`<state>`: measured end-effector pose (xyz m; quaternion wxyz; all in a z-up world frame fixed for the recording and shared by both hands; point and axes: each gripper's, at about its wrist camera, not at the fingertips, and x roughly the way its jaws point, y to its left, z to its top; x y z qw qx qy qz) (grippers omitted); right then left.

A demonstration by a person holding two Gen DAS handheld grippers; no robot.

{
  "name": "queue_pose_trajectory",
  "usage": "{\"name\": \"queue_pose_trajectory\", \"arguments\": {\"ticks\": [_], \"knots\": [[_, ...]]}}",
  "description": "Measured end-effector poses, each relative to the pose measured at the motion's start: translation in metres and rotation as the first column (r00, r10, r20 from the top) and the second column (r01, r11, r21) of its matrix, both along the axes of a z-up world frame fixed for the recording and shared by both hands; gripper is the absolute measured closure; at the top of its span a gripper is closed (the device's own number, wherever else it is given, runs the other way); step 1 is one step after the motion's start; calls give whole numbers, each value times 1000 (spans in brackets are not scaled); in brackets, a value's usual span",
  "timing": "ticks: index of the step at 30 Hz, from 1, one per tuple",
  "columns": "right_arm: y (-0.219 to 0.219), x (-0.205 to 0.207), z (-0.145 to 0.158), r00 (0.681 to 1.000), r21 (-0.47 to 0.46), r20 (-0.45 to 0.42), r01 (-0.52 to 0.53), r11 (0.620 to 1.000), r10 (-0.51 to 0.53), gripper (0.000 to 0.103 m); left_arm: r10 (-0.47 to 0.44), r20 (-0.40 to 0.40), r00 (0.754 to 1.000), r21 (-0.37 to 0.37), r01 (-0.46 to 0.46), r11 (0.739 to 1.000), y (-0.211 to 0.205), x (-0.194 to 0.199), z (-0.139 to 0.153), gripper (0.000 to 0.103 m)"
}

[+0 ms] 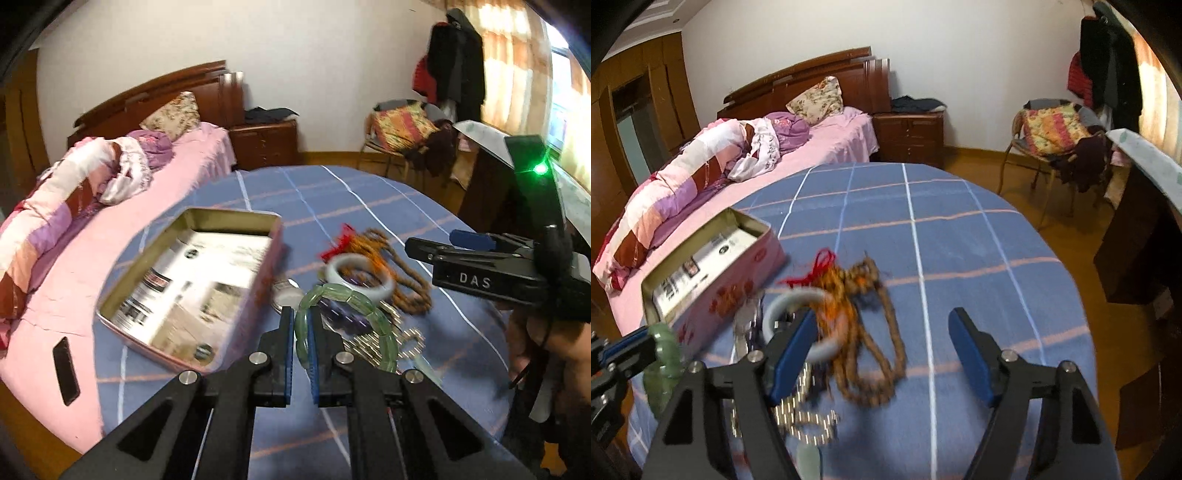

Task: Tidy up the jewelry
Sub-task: 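Grasp the green jade bangle with the left tool while the right tool reaches the wooden bead necklace, then lift the jade bangle with the left tool while the right tool grasps the wooden bead necklace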

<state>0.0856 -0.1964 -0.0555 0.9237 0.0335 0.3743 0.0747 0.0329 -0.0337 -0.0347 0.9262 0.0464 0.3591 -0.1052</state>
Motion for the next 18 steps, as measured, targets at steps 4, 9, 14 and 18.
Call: {"name": "queue_pose_trajectory", "arguments": {"ticks": [4,9,14,18], "knots": [[0,23,-5,999,11,-35,6,1000,-6,31,43,18,999,-1,-43,999,15,16,6,97],[-5,48,-25,991,51,-130,-6,999,13,42,79,13,997,4,-79,997,26,29,5,97],[-5,52,-35,980,113,-176,-78,991,97,83,92,5,996,7,-92,996,31,34,4,97],[-7,42,-23,984,131,-130,-104,986,121,96,101,18,995,8,-101,995,35,35,9,97]]}}
